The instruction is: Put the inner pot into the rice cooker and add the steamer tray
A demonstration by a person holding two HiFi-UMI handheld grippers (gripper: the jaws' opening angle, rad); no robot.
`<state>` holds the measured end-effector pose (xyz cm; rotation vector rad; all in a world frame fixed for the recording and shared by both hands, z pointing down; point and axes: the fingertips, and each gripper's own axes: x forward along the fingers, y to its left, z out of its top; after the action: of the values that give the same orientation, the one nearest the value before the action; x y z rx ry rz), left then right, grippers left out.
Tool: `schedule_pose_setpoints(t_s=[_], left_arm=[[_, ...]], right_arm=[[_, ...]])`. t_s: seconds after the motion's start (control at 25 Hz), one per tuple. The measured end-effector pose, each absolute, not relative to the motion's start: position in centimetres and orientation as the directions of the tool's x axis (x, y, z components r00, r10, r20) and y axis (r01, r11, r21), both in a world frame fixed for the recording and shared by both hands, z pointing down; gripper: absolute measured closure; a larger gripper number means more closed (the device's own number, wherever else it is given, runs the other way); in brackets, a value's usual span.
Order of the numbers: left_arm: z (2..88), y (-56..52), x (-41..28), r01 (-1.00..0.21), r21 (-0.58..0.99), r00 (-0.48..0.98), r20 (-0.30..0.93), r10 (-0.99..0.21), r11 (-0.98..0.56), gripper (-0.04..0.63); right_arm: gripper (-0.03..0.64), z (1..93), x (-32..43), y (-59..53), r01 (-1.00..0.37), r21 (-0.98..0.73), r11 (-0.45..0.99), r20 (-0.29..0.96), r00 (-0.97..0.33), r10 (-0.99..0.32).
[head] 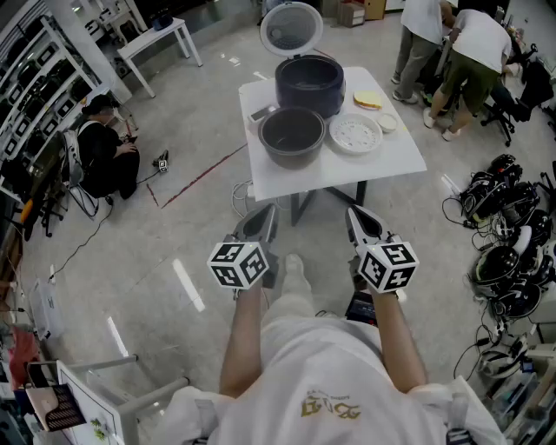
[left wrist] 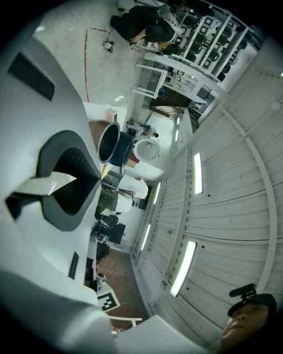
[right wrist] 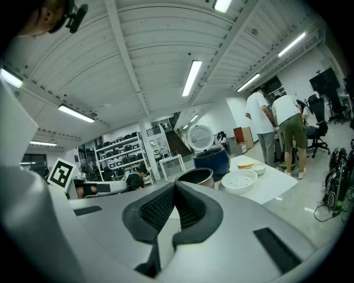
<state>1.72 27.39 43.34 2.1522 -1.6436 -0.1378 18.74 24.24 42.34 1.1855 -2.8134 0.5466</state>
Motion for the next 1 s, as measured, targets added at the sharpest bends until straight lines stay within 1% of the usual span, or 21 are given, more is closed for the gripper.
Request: schedule_pose_setpoints(t_s=[0.36, 0.52, 0.56, 0.64, 0.68, 0.76, 0.8, 0.88, 1.0], left_arm=[[43.5, 28.2, 0.7, -0.916, 0.367, 0.248, 0.193, -0.949, -0.165, 0.578], [43.4, 28.2, -0.3, -0.93, 0.341, 0.213, 0.196, -0.957, -0.138, 0.578], [43.3, 28.2, -0.6, -0.933, 0.334, 0.205, 0.196, -0.959, -0.132, 0.571], [43.2, 27.9, -1.2, -0.938, 0.323, 0.194, 0.196, -0.961, -0.123, 0.454], [43.2, 27.6, -1.6, -0.94, 0.319, 0.187, 0.198, -0.962, -0.118, 0.416], [43.6, 26.6, -2.5, -0.944, 0.314, 0.175, 0.207, -0.963, -0.104, 0.344], [44.1, 25.8, -2.9, -0.945, 0.312, 0.172, 0.215, -0.961, -0.099, 0.325], [45.3, 23.7, -3.4, -0.943, 0.316, 0.181, 0.233, -0.956, -0.102, 0.324], [46.6, 19.5, -5.4, -0.936, 0.33, 0.21, 0.251, -0.945, -0.12, 0.298]], right_arm=[[0.607, 42.3, 17.8, 24.4, -0.68, -0.287, 0.675, 0.171, -0.729, -0.662], [0.607, 42.1, 17.7, 24.0, -0.697, -0.252, 0.672, 0.159, -0.715, -0.681], [0.599, 42.0, 17.5, 23.9, -0.698, -0.246, 0.672, 0.16, -0.713, -0.682], [0.443, 42.1, 17.1, 23.6, -0.689, -0.264, 0.675, 0.169, -0.722, -0.671], [0.408, 42.2, 16.8, 23.3, -0.686, -0.278, 0.673, 0.173, -0.725, -0.667], [0.402, 42.6, 16.2, 22.3, -0.688, -0.291, 0.665, 0.181, -0.722, -0.668], [0.398, 42.9, 16.0, 21.6, -0.693, -0.293, 0.659, 0.187, -0.718, -0.671], [0.388, 43.6, 15.9, 20.0, -0.711, -0.296, 0.638, 0.205, -0.7, -0.685], [0.385, 44.8, 14.3, 16.3, -0.74, -0.304, 0.601, 0.231, -0.669, -0.707]])
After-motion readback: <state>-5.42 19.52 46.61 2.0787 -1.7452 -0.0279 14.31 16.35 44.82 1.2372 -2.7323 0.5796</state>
